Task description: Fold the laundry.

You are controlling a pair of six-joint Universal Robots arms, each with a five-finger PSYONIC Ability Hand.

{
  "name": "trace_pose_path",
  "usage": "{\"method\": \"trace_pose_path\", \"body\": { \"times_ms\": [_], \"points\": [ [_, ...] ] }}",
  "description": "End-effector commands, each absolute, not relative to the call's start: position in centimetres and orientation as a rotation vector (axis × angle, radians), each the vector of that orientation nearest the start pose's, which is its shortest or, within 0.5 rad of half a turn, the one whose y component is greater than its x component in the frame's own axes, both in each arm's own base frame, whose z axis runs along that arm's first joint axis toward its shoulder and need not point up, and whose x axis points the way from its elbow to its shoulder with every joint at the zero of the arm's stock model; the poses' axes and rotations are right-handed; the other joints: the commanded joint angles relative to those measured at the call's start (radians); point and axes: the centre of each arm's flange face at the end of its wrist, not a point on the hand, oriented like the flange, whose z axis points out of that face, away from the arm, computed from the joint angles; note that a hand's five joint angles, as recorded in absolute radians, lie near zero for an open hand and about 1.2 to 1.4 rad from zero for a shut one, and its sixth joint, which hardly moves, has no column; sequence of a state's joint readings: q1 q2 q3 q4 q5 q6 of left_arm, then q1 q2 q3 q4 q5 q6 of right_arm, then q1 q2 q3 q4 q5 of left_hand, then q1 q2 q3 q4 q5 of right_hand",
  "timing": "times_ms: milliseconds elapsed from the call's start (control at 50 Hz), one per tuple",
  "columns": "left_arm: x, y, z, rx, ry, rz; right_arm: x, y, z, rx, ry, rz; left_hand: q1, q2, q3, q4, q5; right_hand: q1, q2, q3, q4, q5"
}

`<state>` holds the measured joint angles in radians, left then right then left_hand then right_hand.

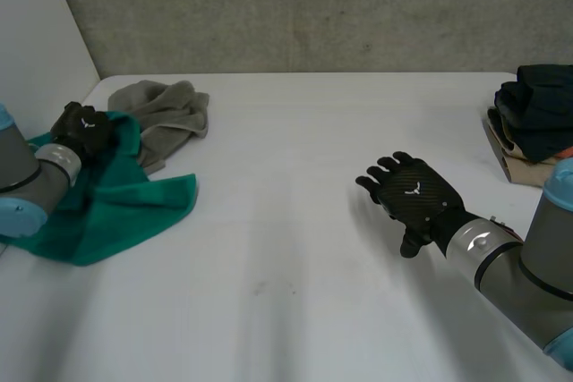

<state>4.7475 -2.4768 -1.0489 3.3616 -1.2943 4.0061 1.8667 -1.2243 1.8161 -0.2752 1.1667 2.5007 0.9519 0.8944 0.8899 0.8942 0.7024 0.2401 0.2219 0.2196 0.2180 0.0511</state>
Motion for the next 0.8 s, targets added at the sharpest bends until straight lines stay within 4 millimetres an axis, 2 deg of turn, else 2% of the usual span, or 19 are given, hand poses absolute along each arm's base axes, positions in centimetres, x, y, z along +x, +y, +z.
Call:
{"method": "trace_pose_path", "body": {
  "times_ms": [20, 120, 140, 200, 220, 280, 300, 320, 360, 380, 440, 460, 520, 540, 560, 580, 600, 740, 800],
  "points": [
    [-14.6, -47.9, 12.9, 1.05, 1.797, -1.82, 24.9, -25.4, 15.6, -1.388, 1.99, -1.813, 0.444, 0.502, 0.506, 0.502, 0.519, -0.066, -0.047, -0.045, -0.044, -0.051],
    [-17.5, -46.3, 16.1, 0.972, 1.839, -1.951, 24.7, -25.8, 16.3, -1.377, 1.991, -1.852, 0.444, 0.502, 0.506, 0.502, 0.519, -0.066, -0.047, -0.045, -0.044, -0.051],
    [-18.9, -44.9, 18.7, 0.933, 1.855, -2.039, 24.6, -25.9, 16.5, -1.373, 1.99, -1.865, 0.444, 0.502, 0.506, 0.502, 0.519, -0.066, -0.047, -0.045, -0.044, -0.051],
    [-20.7, -42.3, 22.5, 0.871, 1.887, -2.191, 24.4, -26.3, 17.5, -1.351, 2.004, -1.924, 0.444, 0.502, 0.506, 0.502, 0.519, -0.066, -0.047, -0.045, -0.044, -0.051],
    [-22.0, -40.5, 24.7, 0.833, 1.917, -2.292, 24.3, -26.4, 17.8, -1.343, 2.011, -1.942, 0.444, 0.502, 0.506, 0.502, 0.519, -0.066, -0.047, -0.045, -0.044, -0.051],
    [-24.6, -36.9, 27.9, 0.803, 1.97, -2.465, 24.0, -27.0, 18.7, -1.29, 2.042, -1.996, 0.444, 0.502, 0.506, 0.502, 0.519, -0.066, -0.047, -0.045, -0.044, -0.051],
    [-26.6, -34.1, 29.3, 0.807, 2.033, -2.576, 23.9, -27.1, 19.0, -1.272, 2.049, -2.01, 0.444, 0.502, 0.506, 0.502, 0.519, -0.066, -0.047, -0.045, -0.044, -0.051],
    [-27.4, -33.0, 29.8, 0.812, 2.06, -2.617, 23.9, -27.2, 19.2, -1.251, 2.055, -2.022, 0.444, 0.502, 0.506, 0.502, 0.519, -0.066, -0.047, -0.045, -0.044, -0.051],
    [-29.0, -30.5, 30.3, 0.823, 2.143, -2.694, 23.2, -27.9, 19.8, -1.183, 2.085, -2.052, 0.444, 0.502, 0.506, 0.502, 0.519, -0.066, -0.047, -0.045, -0.044, -0.051],
    [-30.4, -28.6, 30.0, 0.845, 2.233, -2.732, 22.8, -28.1, 20.0, -1.158, 2.097, -2.06, 0.444, 0.502, 0.506, 0.502, 0.519, -0.066, -0.047, -0.045, -0.044, -0.051],
    [-33.1, -25.9, 28.8, 0.919, 2.364, -2.761, 22.0, -28.8, 20.3, -1.106, 2.121, -2.075, 0.444, 0.502, 0.506, 0.502, 0.519, -0.066, -0.047, -0.045, -0.044, -0.051],
    [-35.3, -24.2, 27.9, 0.997, 2.421, -2.785, 21.9, -28.9, 20.3, -1.098, 2.125, -2.078, 0.444, 0.502, 0.506, 0.502, 0.519, -0.066, -0.047, -0.045, -0.044, -0.051],
    [-39.2, -22.0, 24.9, 1.147, 2.455, -2.81, 21.7, -29.0, 20.4, -1.086, 2.135, -2.083, 0.444, 0.502, 0.506, 0.502, 0.519, -0.066, -0.047, -0.045, -0.044, -0.051],
    [-40.1, -21.7, 24.2, 1.177, 2.451, -2.82, 21.7, -29.1, 20.3, -1.086, 2.136, -2.081, 0.334, 0.392, 0.396, 0.392, 0.409, -0.066, -0.047, -0.045, -0.044, -0.051],
    [-40.8, -21.5, 23.5, 1.194, 2.455, -2.824, 21.6, -29.1, 20.3, -1.084, 2.139, -2.083, 0.077, 0.135, 0.139, 0.135, 0.152, -0.066, -0.047, -0.045, -0.044, -0.051],
    [-41.3, -21.4, 22.9, 1.213, 2.453, -2.828, 21.5, -29.2, 20.3, -1.079, 2.145, -2.085, -0.233, -0.176, -0.171, -0.176, -0.158, -0.066, -0.047, -0.045, -0.044, -0.051],
    [-41.9, -21.5, 22.1, 1.23, 2.444, -2.83, 21.5, -29.2, 20.3, -1.079, 2.145, -2.085, -0.777, -0.72, -0.715, -0.72, -0.702, -0.066, -0.047, -0.045, -0.044, -0.051],
    [-41.4, -21.5, 23.5, 1.225, 2.386, -2.862, 21.2, -29.5, 20.5, -1.079, 2.155, -2.089, -0.73, -0.672, -0.668, -0.672, -0.655, -0.066, -0.047, -0.045, -0.044, -0.051],
    [-38.8, -22.8, 26.0, 1.133, 2.323, -2.874, 21.2, -29.5, 20.6, -1.073, 2.157, -2.082, -0.727, -0.669, -0.665, -0.669, -0.652, -0.066, -0.047, -0.045, -0.044, -0.051]
  ]
}}
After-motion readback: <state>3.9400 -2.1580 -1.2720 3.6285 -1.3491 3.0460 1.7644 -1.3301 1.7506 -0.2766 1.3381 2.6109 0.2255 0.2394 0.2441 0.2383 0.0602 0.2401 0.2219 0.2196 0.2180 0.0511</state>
